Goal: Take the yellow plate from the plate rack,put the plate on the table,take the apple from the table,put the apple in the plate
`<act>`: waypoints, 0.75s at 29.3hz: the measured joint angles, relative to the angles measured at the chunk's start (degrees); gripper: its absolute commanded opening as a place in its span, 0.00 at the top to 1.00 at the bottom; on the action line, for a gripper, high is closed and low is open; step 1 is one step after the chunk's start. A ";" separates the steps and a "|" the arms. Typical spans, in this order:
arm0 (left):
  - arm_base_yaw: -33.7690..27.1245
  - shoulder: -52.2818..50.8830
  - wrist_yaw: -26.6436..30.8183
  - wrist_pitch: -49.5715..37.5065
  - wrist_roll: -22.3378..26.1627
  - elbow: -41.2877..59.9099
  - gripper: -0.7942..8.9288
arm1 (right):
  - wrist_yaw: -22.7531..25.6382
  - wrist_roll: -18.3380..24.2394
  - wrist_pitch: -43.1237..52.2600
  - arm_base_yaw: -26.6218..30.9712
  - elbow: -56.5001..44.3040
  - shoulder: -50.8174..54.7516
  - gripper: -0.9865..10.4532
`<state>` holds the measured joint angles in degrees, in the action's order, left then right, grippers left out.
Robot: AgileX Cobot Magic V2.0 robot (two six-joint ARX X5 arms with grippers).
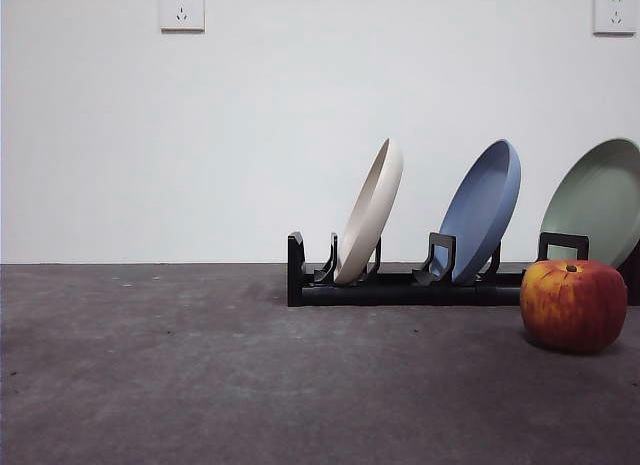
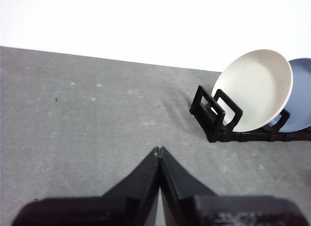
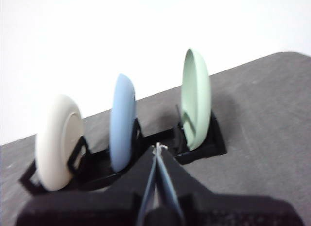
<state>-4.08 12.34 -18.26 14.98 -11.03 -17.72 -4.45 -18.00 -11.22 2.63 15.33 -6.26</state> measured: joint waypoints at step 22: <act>1.86 21.70 -13.68 24.85 6.75 -32.35 0.92 | -13.70 18.64 -39.06 0.00 41.94 -28.92 0.91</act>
<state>-2.22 34.04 -31.94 39.83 -4.27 -50.06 -18.15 0.64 -50.28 2.63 57.28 -35.18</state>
